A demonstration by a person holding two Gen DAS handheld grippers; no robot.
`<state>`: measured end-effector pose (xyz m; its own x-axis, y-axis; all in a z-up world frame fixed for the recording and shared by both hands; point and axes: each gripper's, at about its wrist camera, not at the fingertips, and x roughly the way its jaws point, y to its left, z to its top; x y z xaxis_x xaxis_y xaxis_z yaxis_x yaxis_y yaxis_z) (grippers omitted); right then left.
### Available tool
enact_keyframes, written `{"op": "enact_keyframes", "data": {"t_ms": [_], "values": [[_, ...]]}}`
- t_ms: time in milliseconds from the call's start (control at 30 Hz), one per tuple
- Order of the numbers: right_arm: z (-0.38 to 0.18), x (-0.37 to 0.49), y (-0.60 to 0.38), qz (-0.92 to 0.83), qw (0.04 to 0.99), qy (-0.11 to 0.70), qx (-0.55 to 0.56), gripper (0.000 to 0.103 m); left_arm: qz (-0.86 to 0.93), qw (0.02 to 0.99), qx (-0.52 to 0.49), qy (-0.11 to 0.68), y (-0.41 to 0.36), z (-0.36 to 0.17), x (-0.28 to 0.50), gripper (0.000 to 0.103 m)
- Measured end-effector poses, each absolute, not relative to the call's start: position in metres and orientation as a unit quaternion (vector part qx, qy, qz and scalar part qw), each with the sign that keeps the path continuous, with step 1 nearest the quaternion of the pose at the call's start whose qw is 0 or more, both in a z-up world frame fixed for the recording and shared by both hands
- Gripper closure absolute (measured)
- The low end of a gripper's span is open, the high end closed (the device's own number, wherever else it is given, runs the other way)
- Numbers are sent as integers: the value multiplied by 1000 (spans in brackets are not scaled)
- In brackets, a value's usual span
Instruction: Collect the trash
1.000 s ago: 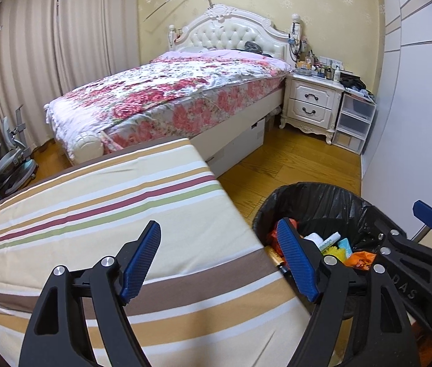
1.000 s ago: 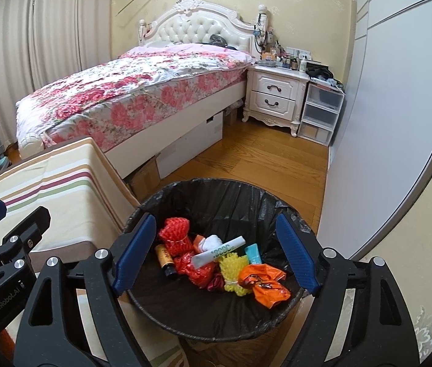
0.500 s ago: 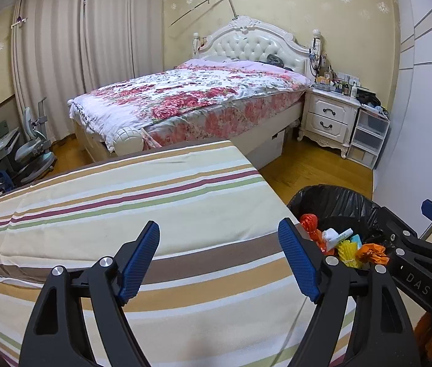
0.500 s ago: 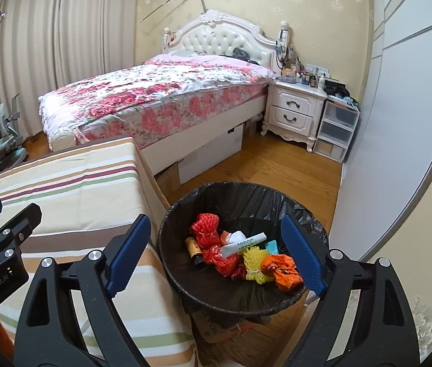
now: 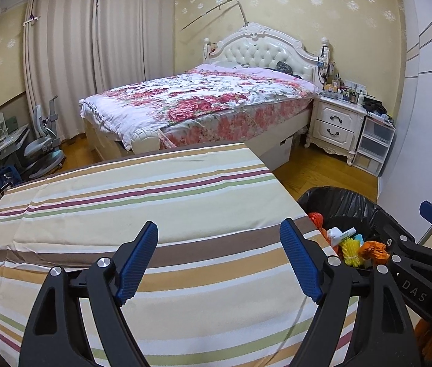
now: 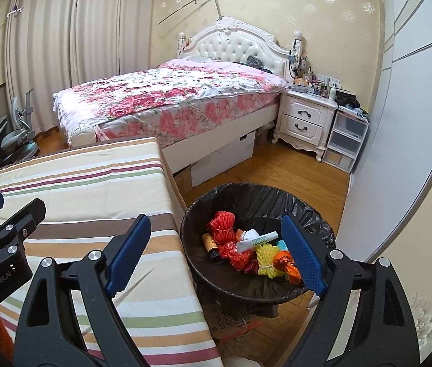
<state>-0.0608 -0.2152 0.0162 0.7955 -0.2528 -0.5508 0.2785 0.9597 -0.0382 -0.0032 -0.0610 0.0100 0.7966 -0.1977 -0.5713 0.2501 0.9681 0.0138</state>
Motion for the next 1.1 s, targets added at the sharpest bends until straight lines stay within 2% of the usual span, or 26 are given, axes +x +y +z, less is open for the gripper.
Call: {"op": "enact_keyframes", "data": {"t_ms": [1100], "values": [[18, -62, -217, -144, 948, 284, 24, 18, -118, 946, 44, 298, -57, 6, -7, 24]]}}
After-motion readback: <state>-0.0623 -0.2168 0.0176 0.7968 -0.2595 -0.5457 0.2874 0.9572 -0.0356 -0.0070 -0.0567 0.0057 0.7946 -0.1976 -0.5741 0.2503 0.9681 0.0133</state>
